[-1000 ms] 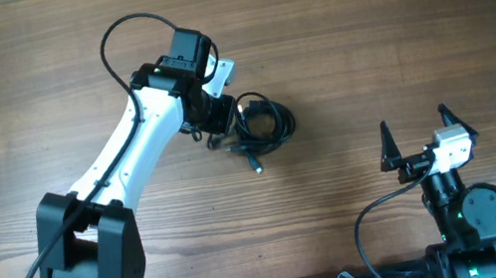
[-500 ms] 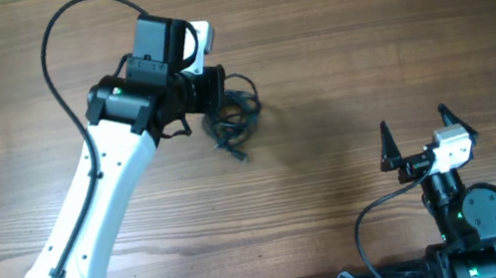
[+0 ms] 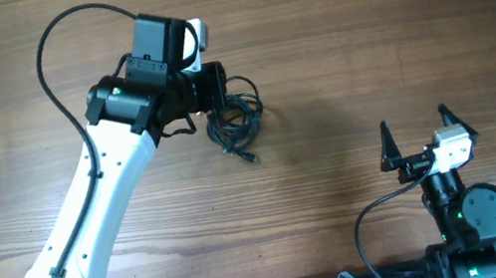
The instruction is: Untangle cables
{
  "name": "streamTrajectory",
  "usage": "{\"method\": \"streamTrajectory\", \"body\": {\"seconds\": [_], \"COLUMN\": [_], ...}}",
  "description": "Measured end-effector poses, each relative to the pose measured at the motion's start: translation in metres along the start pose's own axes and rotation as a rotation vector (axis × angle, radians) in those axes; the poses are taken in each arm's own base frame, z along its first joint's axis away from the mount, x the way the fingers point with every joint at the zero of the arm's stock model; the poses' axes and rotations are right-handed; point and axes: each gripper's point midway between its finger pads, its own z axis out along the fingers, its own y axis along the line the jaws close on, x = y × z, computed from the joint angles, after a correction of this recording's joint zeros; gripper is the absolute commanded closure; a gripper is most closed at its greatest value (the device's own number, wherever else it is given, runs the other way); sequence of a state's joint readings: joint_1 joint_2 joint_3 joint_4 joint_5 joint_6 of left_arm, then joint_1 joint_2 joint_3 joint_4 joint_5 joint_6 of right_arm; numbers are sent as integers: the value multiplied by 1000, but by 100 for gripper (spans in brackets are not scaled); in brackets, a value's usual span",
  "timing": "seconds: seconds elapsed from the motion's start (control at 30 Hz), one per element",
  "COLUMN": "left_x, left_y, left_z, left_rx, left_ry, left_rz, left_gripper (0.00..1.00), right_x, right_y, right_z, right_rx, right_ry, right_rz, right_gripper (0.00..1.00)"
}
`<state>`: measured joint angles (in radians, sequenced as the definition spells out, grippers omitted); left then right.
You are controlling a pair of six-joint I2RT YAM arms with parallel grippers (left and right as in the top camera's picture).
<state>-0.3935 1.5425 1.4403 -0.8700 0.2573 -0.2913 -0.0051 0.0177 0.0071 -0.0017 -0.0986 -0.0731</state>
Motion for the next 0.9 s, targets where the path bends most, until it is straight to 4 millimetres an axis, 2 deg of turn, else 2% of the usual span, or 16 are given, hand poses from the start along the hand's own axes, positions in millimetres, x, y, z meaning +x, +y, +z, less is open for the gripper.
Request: {"method": "streamTrajectory", "body": {"seconds": [0.17, 0.2, 0.23, 0.33, 0.43, 0.57, 0.6, 0.63, 0.73, 0.77, 0.8, 0.83, 0.9], "left_x": [3, 3, 3, 2, 3, 6, 6, 7, 9, 9, 9, 10, 10], "left_y": [-13, -15, -16, -19, -20, -25, -26, -27, -30, -30, -30, -30, -30], "left_z": [-1, -1, -1, -1, -1, 0, 0, 0, 1, 1, 1, 1, 1], "left_rx": [75, 83, 90, 104, 109, 117, 118, 120, 124, 124, 124, 124, 123], "left_ry": [23, 23, 22, 21, 24, 31, 32, 34, 38, 38, 39, 41, 42], "left_rz": [-3, -4, -3, -5, -3, 3, 6, 9, 16, 16, 15, 12, 10], "left_gripper": [89, 86, 78, 75, 63, 62, 58, 43, 38, 29, 11, 3, 0], "right_x": [0, 0, 0, 0, 0, 0, 0, 0, 0, 0, 0, 0, 0], "right_y": [0, 0, 0, 0, 0, 0, 0, 0, 0, 0, 0, 0, 0], "right_z": [0, 0, 0, 0, 0, 0, 0, 0, 0, 0, 0, 0, 0], "right_rx": [0, 0, 0, 0, 0, 0, 0, 0, 0, 0, 0, 0, 0], "right_ry": [0, 0, 0, 0, 0, 0, 0, 0, 0, 0, 0, 0, 0], "right_rz": [0, 0, 0, 0, 0, 0, 0, 0, 0, 0, 0, 0, 0], "right_gripper": [0, 0, 0, 0, 0, 0, 0, 0, 0, 0, 0, 0, 0]}}
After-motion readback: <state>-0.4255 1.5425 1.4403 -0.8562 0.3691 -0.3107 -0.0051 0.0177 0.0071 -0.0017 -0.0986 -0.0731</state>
